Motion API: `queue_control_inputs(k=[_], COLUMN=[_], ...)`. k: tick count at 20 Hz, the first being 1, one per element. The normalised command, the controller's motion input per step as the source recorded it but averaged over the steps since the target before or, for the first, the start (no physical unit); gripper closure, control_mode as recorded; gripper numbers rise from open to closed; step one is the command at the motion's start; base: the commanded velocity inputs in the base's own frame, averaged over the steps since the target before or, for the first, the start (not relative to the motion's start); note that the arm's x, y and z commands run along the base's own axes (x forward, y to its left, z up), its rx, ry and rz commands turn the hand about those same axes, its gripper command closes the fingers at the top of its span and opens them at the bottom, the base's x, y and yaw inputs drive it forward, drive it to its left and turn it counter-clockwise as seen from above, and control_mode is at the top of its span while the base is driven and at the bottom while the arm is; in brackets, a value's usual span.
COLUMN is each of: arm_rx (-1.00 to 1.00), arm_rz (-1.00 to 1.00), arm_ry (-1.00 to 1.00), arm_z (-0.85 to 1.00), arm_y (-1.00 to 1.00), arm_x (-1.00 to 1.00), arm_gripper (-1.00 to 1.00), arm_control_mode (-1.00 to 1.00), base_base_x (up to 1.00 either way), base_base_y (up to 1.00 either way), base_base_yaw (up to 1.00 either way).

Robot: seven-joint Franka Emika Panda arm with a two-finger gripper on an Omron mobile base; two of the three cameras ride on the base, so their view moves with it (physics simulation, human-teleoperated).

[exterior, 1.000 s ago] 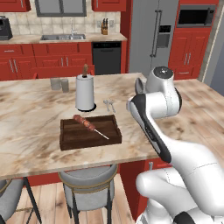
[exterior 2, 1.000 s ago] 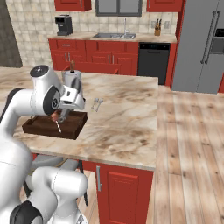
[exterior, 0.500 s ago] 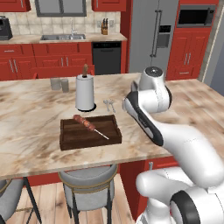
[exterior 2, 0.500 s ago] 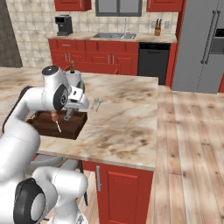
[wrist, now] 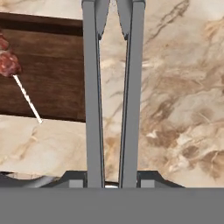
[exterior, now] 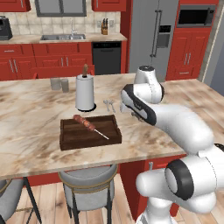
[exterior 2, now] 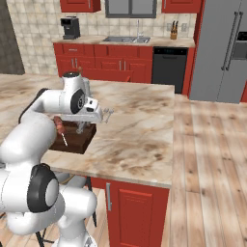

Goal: Take the tongs from the drawer on the right and place them on the dining counter next to the tray containing the kebab skewer.

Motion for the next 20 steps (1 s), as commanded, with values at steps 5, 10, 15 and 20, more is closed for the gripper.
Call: queue_control_inputs(k=[5, 10, 15, 20], arm_rx=[0.0, 0.0, 0.0, 0.0], arm_rz=[0.01, 0.0, -0.03, -0.05], arm_ry=[0.16, 0.04, 0.0, 0.0], arm_z=[-0.28, -0.32, -0.4, -0.36], arm_y=[-0.03, 0.0, 0.0, 0.0], arm_x=[0.17, 0.17, 0.11, 0.02], arm_gripper=[1.0, 1.0, 1.0, 1.0], arm_control_mode=[-1.0, -1.0, -1.0, -1.0], base_base_x=[0.0, 0.0, 0.0, 0.0], base_base_y=[0.0, 0.0, 0.0, 0.0], base_base_yaw=[0.0, 0.0, 0.0, 0.0])
